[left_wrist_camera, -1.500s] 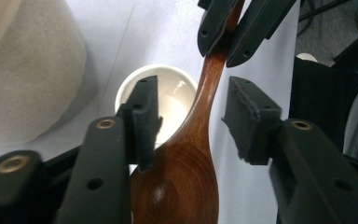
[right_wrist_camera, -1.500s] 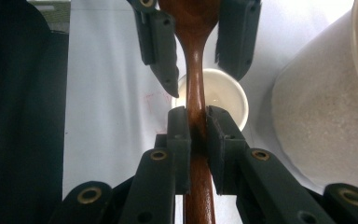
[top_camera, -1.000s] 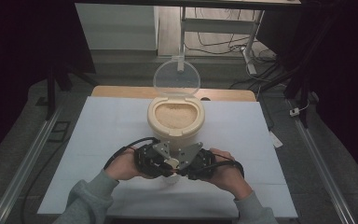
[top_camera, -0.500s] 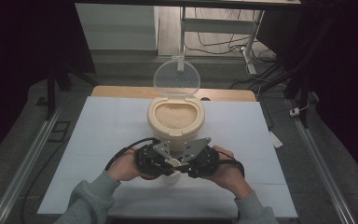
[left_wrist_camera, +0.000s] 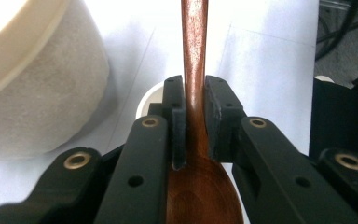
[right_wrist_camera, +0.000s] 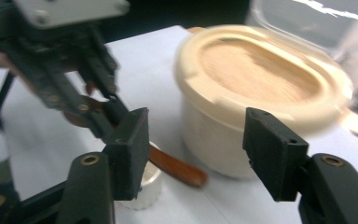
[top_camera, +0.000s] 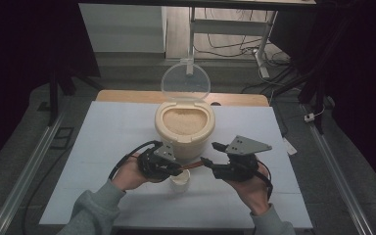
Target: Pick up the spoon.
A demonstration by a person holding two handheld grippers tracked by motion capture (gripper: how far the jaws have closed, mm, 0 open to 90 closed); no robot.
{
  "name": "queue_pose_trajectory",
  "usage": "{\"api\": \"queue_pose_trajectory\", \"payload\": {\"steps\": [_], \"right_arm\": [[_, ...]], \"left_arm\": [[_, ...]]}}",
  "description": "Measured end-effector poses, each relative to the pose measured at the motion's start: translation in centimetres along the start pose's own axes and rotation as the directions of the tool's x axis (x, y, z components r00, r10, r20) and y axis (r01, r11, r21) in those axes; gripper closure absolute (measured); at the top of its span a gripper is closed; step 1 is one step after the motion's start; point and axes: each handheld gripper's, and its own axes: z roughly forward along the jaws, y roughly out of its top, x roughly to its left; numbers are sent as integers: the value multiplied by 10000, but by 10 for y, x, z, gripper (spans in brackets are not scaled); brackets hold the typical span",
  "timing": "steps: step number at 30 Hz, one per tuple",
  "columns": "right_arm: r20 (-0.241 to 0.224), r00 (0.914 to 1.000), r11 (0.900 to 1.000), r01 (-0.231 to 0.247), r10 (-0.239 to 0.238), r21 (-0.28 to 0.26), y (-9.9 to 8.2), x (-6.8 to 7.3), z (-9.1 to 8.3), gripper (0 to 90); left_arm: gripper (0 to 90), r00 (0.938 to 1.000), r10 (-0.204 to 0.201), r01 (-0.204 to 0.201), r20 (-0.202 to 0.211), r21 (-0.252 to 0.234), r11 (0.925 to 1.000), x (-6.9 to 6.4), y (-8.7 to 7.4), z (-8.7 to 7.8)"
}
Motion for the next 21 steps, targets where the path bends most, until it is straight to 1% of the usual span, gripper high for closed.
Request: {"api": "queue_pose_trajectory", "payload": {"steps": [2,4,5,6,7,8,10,14,19,21], "right_arm": [[355,9986,9992,-398,394,103,-7,-2,-3,384],[616,9943,9959,-883,870,193,-13,-3,-4,375],[610,9928,9943,-1047,1032,215,-16,-4,-4,372],[610,9928,9943,-1047,1032,215,-16,-4,-4,372],[638,9906,9922,-1227,1211,205,-19,-6,-4,368],[707,9848,9868,-1607,1589,213,-24,-9,-3,359],[507,9793,9803,-1969,1958,171,-27,-10,-1,355],[416,9752,9750,-2190,2175,362,-30,-9,6,337],[315,9724,9719,-2324,2313,370,-31,-8,9,334],[261,9690,9685,-2464,2456,347,-33,-9,12,335]], "left_arm": [[787,9999,-46,45,-130,-126,9999,0,0,0],[787,9997,-74,69,-245,-225,9997,-1,0,0],[787,9996,-69,61,-289,-271,9996,-1,0,-1],[787,9994,-77,66,-338,-313,9995,-1,0,-1],[787,9992,-108,95,-376,-367,9993,-1,0,-1],[787,9991,-144,126,-410,-434,9990,-2,0,-1],[787,9987,-145,120,-490,-520,9986,-2,0,-1],[787,9981,-179,142,-593,-623,9980,-2,0,-1],[787,9974,-217,165,-692,-749,9971,-3,1,-1],[788,9972,-200,143,-716,-793,9967,-4,1,-1]]}}
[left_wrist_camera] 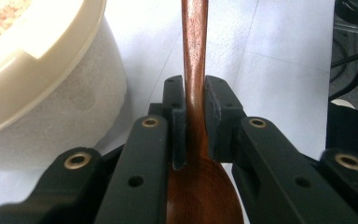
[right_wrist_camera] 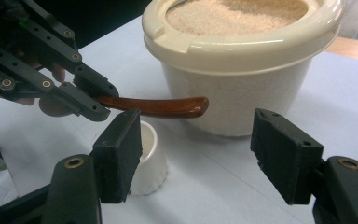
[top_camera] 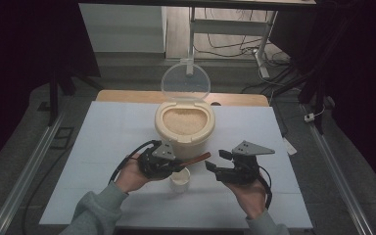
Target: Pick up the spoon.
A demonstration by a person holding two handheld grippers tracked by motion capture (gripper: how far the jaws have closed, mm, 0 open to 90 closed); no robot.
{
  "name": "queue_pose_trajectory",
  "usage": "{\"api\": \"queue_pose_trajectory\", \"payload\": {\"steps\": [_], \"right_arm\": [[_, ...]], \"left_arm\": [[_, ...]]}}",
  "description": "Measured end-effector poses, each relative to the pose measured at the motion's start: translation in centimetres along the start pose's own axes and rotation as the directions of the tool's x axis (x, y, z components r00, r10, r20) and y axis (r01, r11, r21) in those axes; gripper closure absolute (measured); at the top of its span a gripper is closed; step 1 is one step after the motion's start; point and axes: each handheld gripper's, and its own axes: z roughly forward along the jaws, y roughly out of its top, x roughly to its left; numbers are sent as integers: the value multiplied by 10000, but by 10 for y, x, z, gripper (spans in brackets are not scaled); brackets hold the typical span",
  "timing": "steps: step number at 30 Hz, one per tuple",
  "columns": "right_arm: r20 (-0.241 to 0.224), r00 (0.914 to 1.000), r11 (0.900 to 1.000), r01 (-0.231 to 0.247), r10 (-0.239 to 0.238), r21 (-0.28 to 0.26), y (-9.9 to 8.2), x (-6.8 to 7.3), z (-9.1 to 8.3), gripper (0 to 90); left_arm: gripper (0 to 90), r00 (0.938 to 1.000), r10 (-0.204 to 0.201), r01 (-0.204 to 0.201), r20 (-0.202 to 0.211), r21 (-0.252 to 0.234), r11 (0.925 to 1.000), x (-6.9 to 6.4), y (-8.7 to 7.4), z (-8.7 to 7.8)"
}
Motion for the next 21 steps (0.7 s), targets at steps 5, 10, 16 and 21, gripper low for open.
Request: {"api": "queue_pose_trajectory", "payload": {"steps": [5,10,16,21], "right_arm": [[-86,9999,9999,-112,112,20,-2,-1,4,336],[-271,9991,9995,-316,316,10,-3,0,8,337],[-457,9980,9990,-428,433,107,-5,2,12,337],[-642,9955,9976,-689,692,59,-6,3,16,337]], "left_arm": [[787,10000,5,-5,-73,-105,9999,-1,1,0],[788,9998,31,-36,-209,-243,9997,-3,1,1],[788,9993,45,-60,-363,-422,9991,-4,1,1],[788,9992,96,-114,-379,-471,9988,-7,2,2]]}}
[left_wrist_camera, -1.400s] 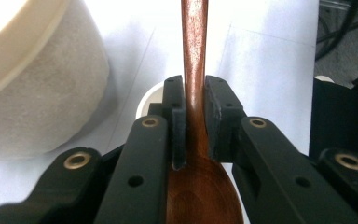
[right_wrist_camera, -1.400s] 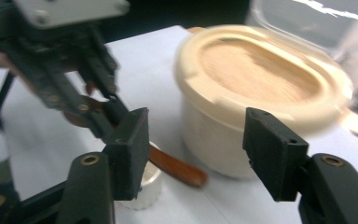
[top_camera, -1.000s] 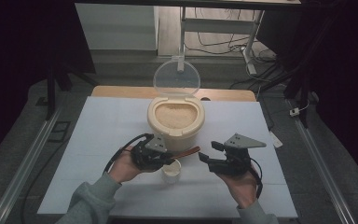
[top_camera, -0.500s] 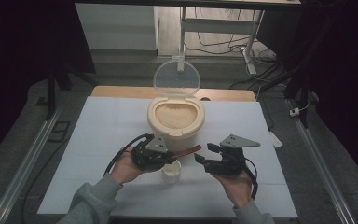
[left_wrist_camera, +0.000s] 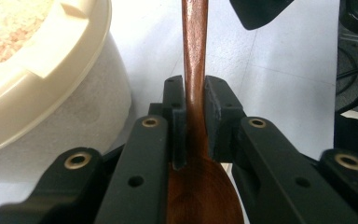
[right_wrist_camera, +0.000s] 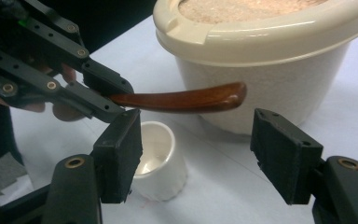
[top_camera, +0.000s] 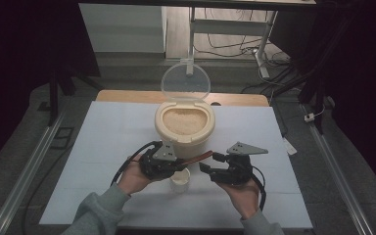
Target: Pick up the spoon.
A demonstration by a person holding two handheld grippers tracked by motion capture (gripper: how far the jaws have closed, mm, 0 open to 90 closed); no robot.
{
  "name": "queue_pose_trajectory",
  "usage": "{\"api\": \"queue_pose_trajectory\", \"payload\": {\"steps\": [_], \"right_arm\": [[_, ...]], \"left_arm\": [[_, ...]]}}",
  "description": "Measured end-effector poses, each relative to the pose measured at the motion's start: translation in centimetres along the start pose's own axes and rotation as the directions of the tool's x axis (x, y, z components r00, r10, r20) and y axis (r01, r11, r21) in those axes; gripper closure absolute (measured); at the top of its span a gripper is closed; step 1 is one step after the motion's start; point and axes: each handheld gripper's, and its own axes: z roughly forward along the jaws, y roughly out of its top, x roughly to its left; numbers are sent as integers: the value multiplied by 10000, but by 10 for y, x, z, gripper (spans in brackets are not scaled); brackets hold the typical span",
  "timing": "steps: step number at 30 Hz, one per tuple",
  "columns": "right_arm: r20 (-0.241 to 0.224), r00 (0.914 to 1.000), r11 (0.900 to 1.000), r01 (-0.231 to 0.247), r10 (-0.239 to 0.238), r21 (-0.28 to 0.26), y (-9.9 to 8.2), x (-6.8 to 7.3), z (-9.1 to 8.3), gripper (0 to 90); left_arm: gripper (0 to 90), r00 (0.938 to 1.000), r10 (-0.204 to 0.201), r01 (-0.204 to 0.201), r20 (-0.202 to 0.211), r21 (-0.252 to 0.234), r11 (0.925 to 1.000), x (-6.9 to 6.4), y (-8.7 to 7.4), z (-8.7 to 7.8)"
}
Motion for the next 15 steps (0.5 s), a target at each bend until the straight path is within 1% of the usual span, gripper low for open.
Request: {"api": "queue_pose_trajectory", "payload": {"steps": [5,6,8,9,11,15], "right_arm": [[-117,9993,9989,-353,350,-307,0,1,2,360],[-117,9993,9989,-353,350,-307,0,1,2,360],[-109,9985,9971,-546,541,-527,1,3,4,389],[-85,9983,9963,-581,577,-631,1,3,4,405],[38,9980,9949,-627,632,-793,1,4,4,446],[-179,9958,9898,-907,893,-1096,1,3,2,481]], "left_arm": [[788,9999,144,-144,-47,-65,9999,-4,2,2],[788,9998,187,-187,-42,-49,9998,-5,2,3],[788,9997,241,-241,-91,-65,9997,-8,3,4],[789,9994,304,-305,-145,-44,9995,-8,4,4],[789,9993,307,-309,-224,-102,9995,-10,4,3],[789,9989,347,-354,-315,-198,9992,-11,5,1]]}}
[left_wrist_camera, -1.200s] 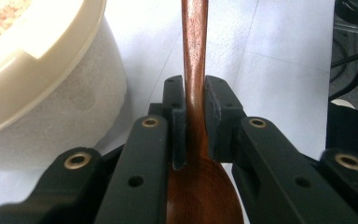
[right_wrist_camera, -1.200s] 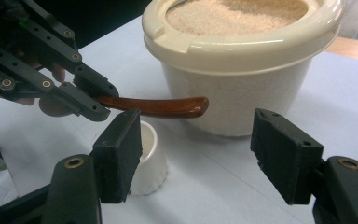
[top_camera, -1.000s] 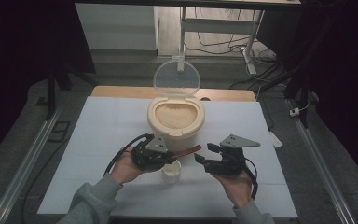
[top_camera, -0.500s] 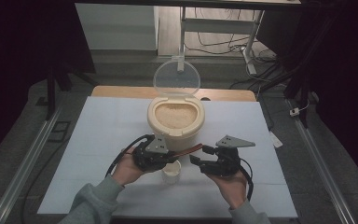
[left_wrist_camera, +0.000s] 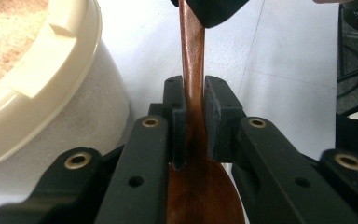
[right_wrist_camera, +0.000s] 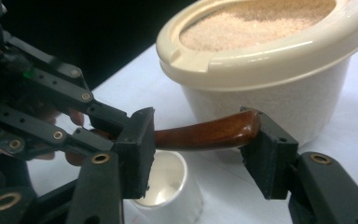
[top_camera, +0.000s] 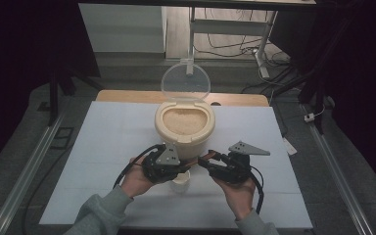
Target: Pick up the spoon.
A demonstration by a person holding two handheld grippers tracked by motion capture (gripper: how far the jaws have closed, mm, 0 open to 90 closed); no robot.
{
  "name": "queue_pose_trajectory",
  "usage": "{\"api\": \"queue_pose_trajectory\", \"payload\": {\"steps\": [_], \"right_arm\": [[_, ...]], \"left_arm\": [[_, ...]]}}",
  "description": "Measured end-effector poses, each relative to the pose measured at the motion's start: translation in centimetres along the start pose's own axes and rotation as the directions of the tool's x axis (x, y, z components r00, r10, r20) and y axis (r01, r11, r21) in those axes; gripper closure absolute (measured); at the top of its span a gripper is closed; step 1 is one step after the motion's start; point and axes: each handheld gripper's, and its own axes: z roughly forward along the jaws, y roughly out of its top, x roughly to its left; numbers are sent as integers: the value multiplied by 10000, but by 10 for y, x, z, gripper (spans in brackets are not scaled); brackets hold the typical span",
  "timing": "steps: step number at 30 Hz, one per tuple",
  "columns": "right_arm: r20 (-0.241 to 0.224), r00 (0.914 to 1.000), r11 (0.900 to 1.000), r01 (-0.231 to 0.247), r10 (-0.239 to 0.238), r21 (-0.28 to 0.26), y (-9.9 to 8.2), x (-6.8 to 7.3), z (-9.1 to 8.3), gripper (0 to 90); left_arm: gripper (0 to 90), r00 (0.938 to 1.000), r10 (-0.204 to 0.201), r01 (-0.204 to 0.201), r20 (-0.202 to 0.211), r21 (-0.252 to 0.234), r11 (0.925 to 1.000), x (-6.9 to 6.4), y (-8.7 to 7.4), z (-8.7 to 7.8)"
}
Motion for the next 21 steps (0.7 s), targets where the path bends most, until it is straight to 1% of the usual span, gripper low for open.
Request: {"api": "queue_pose_trajectory", "payload": {"steps": [4,6,11,13,14,16,18,19,20,21], "right_arm": [[-182,9998,9992,-95,88,-378,1,1,-2,541],[-446,9989,9991,-157,139,-405,2,2,-1,566],[-1013,9949,9965,-80,-4,-832,5,6,-1,670],[-1079,9941,9964,-36,-56,-850,6,7,-2,686],[-1230,9923,9957,41,-155,-924,8,10,-2,719],[-1426,9896,9952,35,-174,-975,9,11,-3,758],[-1679,9857,9942,-37,-144,-1071,9,12,-5,789],[-1679,9857,9942,-37,-144,-1071,9,12,-5,789],[-1916,9813,9936,-62,-157,-1132,10,12,-5,815],[-1916,9813,9936,-62,-157,-1132,10,12,-5,815]], "left_arm": [[790,10000,33,-33,-32,-51,10000,-1,1,-1],[791,10000,67,-67,-62,-66,10000,-1,1,-2],[794,9999,19,-22,-131,-167,9999,1,1,-5],[795,9999,1,-4,-169,-194,9998,1,1,-6],[796,9999,24,-28,-165,-196,9998,1,1,-6],[797,9999,125,-127,-110,-192,9997,0,1,-6],[798,9998,127,-130,-130,-222,9997,-1,1,-5],[798,9997,185,-188,-132,-185,9997,-1,2,-5],[798,9997,194,-197,-128,-198,9996,-2,2,-5],[798,9997,203,-205,-116,-218,9996,-2,2,-5]]}}
